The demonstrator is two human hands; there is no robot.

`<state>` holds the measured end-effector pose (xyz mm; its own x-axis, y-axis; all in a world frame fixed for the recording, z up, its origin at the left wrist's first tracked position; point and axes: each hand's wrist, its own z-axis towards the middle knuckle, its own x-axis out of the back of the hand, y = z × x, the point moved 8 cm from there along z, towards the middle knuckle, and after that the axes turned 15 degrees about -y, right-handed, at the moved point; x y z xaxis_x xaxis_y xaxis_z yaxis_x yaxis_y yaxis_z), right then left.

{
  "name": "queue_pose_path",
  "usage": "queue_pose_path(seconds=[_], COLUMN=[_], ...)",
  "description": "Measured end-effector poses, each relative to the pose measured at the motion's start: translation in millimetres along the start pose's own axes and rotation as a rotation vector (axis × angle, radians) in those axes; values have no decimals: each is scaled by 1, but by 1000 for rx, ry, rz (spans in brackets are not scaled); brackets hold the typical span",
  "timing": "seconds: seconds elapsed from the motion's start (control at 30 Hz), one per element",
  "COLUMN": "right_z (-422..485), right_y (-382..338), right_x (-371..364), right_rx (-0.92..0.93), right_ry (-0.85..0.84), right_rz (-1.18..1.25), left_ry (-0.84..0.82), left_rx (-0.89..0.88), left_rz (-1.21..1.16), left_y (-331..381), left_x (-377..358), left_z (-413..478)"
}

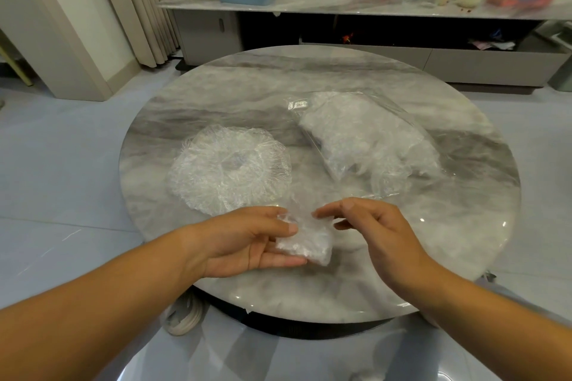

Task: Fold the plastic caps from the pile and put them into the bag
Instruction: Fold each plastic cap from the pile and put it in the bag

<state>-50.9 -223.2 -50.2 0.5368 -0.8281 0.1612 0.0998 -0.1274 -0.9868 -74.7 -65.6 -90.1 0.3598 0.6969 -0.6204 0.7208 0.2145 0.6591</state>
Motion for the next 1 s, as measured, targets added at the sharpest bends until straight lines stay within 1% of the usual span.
queue_pose_path(seconds=[0.07, 0.17, 0.23, 0.3, 0.37, 0.4, 0.47, 0.5, 0.63, 0.73, 0.8, 0.9, 1.0], right_z=[-2, -6, -9, -9, -11, -12, -12, -12, -13, -18, -22, -28, -33], right_y=[-1, 1, 4, 0, -3, -2, 3, 5, 6, 4, -2, -11, -16], right_x=[-1, -10, -15, -18, -24, -25, -22, -17, 13, 22, 30, 47, 81], right_rx=[19, 13, 32, 90, 162, 172, 109, 49, -136, -231, -243, -208, -174], right_ry=[-27, -129, -174, -189, -218, -238, -256, -233, -13, -4, -10, 39, 196], right_rz=[-46, -164, -302, -473, -603, -623, -539, -440, -9, 281, 322, 208, 123], left_ry=[-68, -118, -93, -51, 31, 73, 136, 160, 271, 285, 280, 290, 271], left_rx=[-14, -25, -19, -17, -18, -14, -26, -46, -204, -286, -310, -318, -354], left_rz=[-39, -91, -153, -154, -62, 11, 117, 132, 175, 297, 411, 626, 615], left_y=[3, 4, 4, 4, 5, 5, 7, 9, 33, 48, 54, 57, 57], left_x=[-2, -4, -3, -2, 0, 1, 1, 1, -6, -22, -35, -54, -70], left_z=[-1, 0, 1, 2, 4, 5, 9, 11, 15, 19, 22, 31, 44])
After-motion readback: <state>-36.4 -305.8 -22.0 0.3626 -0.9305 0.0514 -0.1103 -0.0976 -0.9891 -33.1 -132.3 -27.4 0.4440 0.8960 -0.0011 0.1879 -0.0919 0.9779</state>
